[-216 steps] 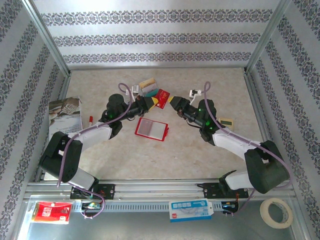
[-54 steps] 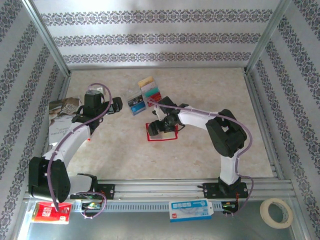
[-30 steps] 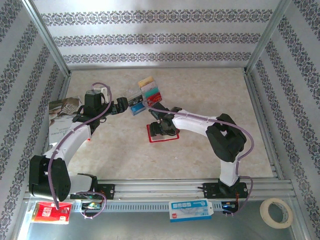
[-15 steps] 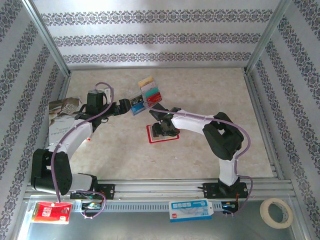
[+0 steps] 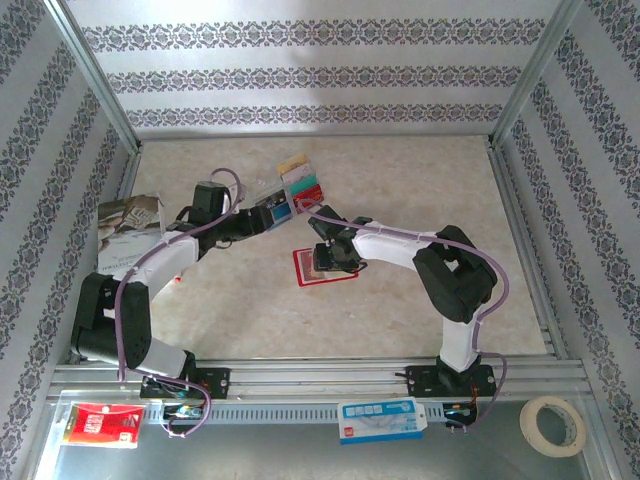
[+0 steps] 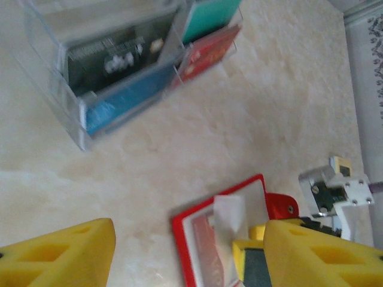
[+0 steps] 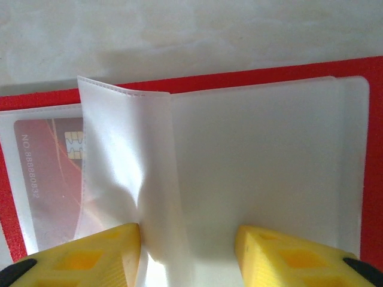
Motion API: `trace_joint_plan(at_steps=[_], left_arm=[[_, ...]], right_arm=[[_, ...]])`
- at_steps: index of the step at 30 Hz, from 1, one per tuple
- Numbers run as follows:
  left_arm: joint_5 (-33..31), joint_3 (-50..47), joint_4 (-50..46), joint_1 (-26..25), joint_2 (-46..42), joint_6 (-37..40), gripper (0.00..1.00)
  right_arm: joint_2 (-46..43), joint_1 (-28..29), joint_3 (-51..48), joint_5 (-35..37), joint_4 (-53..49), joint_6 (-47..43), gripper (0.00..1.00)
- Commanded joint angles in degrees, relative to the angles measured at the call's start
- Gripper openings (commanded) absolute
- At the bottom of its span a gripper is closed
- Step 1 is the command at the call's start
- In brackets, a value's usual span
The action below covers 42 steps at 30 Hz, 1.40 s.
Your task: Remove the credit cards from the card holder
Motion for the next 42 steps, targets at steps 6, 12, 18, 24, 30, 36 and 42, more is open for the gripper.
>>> trace_joint_plan(at_steps=[6, 12, 18, 24, 30, 36, 42], left_arm=[[3.21, -6.29, 12.45, -9.14, 3.71, -12.36, 0.49], [5.85, -8.25, 21.22, -11.91, 9.85, -18.25, 0.28], [7.70, -6.88, 24.14, -13.34, 15.42, -19.22, 0.23], [6.48, -5.46, 21.06, -14.08, 17.92, -17.32, 0.22], [5.85, -2.03, 9.50, -14.07, 20.79, -12.48, 0.18], [3.45, -1.49, 4.89, -14.08, 20.50, -9.31, 0.17], [4.61, -0.43, 4.38, -14.07, 21.05, -8.63, 0.17]], right_arm=[[1.94, -0.86, -2.26, -0.31, 1.19, 1.27, 0.46], [1.42, -0.90, -3.27, -0.37, 2.45, 1.95, 0.44], [1.23, -0.86, -3.33, 0.25, 2.33, 1.97, 0.43], [1.12, -0.85, -3.39, 0.63, 2.27, 1.85, 0.43], [-0.01, -0.74, -3.36, 1.82, 1.69, 1.60, 0.41], [-4.54, -0.75, -4.62, 9.29, -0.72, 2.09, 0.39], [-10.93, -0.80, -7.12, 15.96, -1.16, 3.98, 0.42]])
